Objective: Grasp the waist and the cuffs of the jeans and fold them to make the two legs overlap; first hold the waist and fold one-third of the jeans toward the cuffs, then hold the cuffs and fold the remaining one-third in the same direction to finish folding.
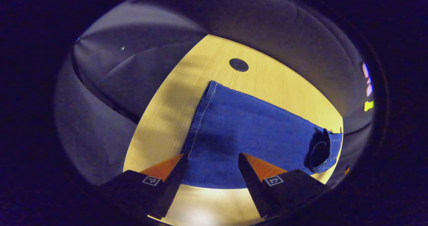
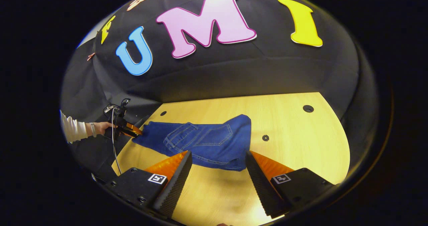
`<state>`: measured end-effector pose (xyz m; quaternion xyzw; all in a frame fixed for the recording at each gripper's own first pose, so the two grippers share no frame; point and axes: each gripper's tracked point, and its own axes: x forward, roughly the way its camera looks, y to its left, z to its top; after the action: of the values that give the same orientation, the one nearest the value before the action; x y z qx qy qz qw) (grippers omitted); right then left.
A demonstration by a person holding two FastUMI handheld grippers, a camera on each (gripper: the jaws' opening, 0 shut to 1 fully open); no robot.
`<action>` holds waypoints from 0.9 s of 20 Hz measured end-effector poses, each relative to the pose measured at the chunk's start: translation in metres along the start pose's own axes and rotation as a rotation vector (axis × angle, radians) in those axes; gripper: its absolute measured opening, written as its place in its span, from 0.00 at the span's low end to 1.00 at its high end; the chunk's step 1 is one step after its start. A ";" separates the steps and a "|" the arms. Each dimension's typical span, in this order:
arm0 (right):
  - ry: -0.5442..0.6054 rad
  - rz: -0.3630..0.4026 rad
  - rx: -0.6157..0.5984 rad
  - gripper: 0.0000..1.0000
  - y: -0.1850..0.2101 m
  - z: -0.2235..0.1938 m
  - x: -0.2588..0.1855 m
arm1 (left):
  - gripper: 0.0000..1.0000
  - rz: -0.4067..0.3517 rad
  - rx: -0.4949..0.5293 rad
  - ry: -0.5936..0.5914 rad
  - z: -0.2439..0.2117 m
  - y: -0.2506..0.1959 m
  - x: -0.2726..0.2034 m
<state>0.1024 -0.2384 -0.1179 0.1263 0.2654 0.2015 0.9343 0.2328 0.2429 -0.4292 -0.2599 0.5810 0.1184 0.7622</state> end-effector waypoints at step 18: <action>0.036 0.020 0.060 0.98 0.005 0.000 0.011 | 0.06 0.005 0.162 -0.033 0.002 -0.020 0.000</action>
<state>0.1093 -0.2290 -0.1208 0.1532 0.2870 0.2048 0.9232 0.2438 0.2276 -0.4234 -0.1939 0.5766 0.0772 0.7899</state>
